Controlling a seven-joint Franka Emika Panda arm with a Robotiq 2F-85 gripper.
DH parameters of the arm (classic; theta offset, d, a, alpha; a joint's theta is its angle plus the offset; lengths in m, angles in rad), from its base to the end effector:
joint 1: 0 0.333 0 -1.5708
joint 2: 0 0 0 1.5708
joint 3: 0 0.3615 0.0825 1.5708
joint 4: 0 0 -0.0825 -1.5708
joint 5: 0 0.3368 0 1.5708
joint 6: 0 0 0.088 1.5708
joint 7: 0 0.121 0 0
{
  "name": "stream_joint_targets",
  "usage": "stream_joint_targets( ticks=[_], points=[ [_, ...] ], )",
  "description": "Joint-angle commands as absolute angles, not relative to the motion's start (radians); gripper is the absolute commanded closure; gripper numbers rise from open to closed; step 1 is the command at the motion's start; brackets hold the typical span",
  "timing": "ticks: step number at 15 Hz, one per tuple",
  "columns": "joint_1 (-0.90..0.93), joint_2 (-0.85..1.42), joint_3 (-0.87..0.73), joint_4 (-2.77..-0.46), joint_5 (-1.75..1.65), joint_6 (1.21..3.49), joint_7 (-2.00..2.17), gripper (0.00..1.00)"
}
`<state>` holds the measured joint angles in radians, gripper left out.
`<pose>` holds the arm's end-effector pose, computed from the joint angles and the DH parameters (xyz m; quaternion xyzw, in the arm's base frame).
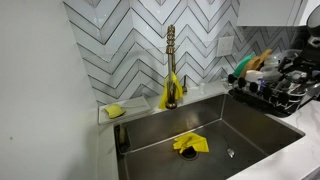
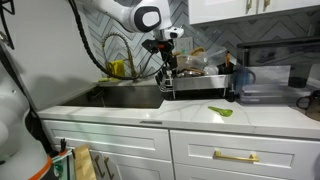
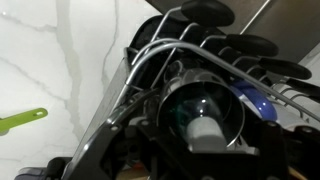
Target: Put the bottle with green contents inside the metal cup in the drying rack, remove the metal cup from the drying rack and put it on the countertop
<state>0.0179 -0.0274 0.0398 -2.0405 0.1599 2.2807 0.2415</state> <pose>0.5281 0.0362 0.5340 -0.9798 0.1339 -0.1216 0.0855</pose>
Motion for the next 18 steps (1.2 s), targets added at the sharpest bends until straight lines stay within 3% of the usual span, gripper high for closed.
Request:
stream_joint_targets(
  ticks=[1, 18],
  points=[
    [0.009, -0.072, 0.025, -2.022, 0.146, 2.207, 0.278, 0.50],
    [-0.047, -0.185, -0.008, -1.973, 0.083, 1.889, 0.357, 0.50]
  ],
)
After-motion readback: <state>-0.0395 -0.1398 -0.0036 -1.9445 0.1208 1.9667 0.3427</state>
